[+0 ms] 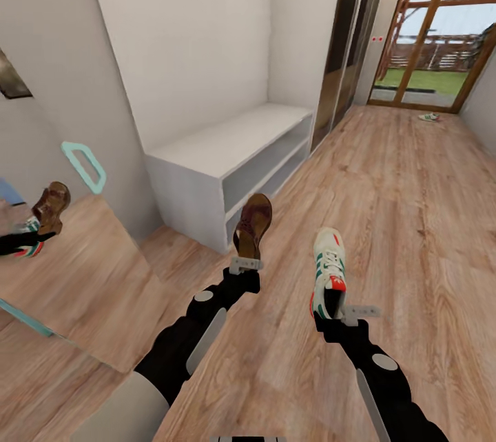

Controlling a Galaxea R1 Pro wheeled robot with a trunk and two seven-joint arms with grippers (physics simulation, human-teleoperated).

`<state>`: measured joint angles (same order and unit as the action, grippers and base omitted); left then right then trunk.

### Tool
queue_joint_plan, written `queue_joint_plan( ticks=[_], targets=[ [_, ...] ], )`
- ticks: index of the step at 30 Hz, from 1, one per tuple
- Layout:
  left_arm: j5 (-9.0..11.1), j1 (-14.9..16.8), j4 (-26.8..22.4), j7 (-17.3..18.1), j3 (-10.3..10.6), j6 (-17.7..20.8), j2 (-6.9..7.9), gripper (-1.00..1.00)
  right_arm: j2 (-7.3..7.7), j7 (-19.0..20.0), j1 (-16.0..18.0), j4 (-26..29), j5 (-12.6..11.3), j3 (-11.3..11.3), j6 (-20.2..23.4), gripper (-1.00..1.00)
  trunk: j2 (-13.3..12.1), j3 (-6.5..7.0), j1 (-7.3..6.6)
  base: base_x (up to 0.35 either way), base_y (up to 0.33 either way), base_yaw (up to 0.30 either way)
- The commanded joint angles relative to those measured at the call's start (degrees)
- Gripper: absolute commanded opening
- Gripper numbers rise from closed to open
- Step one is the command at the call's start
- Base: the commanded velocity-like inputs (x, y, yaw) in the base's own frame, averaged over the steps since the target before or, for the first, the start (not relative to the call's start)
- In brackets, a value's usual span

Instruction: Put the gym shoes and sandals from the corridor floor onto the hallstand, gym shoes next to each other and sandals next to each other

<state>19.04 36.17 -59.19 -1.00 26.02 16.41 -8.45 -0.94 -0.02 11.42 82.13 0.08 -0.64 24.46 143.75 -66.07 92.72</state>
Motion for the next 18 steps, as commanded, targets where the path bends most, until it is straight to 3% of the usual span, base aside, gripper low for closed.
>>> queue_joint_plan(
  ticks=[1,10,18],
  targets=[
    [0.3,0.04,-0.05,-0.05,0.04,0.29,0.01,-1.0,-0.03,-0.07,0.01,0.11,0.01,-0.06,0.31,-1.0,0.02,0.0,-0.02,-0.164,-0.165,0.279],
    [0.3,0.04,-0.05,-0.05,0.01,0.29,0.02,-1.0,-0.03,-0.07,0.01,0.13,0.01,-0.06,0.32,-1.0,0.02,0.46,-0.02,-0.25,-0.206,0.278],
    [0.3,0.04,-0.05,-0.05,0.0,0.29,0.02,-1.0,-0.03,-0.07,0.01,0.13,0.01,-0.06,0.32,-1.0,0.02,0.86,-0.02,-0.299,-0.109,0.277]
  ],
)
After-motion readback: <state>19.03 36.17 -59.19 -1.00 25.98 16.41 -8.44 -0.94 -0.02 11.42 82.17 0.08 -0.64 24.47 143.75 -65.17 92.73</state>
